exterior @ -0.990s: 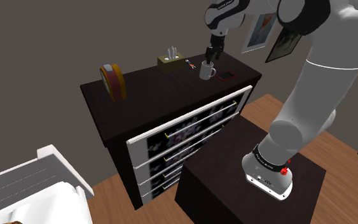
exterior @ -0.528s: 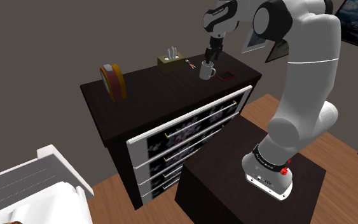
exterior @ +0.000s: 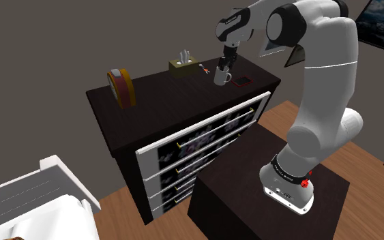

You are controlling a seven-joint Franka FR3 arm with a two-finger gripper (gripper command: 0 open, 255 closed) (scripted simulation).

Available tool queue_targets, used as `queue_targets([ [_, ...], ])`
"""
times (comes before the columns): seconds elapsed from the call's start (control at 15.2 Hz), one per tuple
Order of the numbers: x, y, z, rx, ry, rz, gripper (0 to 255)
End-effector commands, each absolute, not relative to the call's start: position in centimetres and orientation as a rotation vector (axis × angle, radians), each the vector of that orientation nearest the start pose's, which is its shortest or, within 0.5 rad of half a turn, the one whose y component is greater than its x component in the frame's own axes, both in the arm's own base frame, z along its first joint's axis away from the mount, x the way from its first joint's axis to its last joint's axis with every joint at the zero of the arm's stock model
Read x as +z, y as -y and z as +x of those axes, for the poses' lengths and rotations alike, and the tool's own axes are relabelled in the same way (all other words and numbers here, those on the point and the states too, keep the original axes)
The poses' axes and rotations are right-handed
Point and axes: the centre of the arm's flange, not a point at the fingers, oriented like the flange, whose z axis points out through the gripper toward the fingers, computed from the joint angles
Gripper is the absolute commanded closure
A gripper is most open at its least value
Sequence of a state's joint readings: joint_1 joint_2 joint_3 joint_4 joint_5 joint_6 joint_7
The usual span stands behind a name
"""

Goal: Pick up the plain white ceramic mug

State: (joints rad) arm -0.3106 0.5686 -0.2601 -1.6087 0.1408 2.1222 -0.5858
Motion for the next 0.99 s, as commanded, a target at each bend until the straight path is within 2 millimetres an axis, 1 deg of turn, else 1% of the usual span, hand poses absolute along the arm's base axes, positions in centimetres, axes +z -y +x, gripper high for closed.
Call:
queue_targets([
  [0.0,30.0,34.6,59.2,0.062,-0.038,-3.140,255],
  [0.59,30.0,34.6,59.2,0.062,-0.038,-3.140,255],
  [0.92,32.7,34.6,59.2,0.062,-0.038,-3.140,255],
])
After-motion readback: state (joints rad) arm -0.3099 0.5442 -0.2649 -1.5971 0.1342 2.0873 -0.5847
